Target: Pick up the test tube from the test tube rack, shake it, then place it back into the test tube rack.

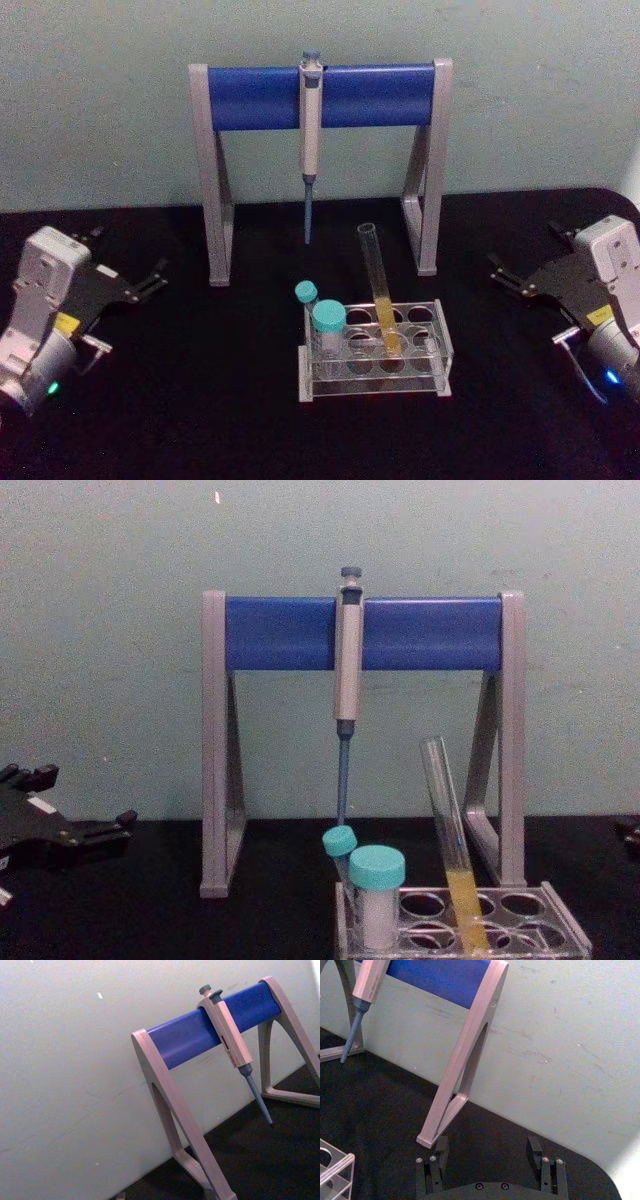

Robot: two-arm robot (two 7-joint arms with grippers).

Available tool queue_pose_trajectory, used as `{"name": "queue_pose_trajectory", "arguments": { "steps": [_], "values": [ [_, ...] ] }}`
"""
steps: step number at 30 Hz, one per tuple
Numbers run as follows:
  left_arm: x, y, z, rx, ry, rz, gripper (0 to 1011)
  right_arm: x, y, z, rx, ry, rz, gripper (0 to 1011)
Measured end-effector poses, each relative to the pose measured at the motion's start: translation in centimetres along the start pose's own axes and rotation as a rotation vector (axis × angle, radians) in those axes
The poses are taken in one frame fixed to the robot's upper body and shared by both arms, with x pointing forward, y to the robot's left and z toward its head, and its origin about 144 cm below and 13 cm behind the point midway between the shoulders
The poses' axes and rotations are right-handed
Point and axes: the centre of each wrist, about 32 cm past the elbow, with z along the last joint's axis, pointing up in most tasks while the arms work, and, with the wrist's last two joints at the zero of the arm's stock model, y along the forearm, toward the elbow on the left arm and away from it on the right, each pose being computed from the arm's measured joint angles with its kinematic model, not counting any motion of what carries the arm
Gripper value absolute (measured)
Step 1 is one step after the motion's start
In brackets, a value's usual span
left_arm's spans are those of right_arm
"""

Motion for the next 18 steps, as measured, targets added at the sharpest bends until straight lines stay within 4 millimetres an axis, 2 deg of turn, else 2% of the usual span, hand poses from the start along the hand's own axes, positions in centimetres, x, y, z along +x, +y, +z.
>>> {"name": "queue_pose_trajectory", "arguments": {
  "steps": [18],
  "values": [
    [0.00, 0.00, 0.00, 0.000, 0.000, 0.000, 1001, -0.04, -0.08, 0.00, 0.019, 0.003, 0.004, 1000]
  ]
}}
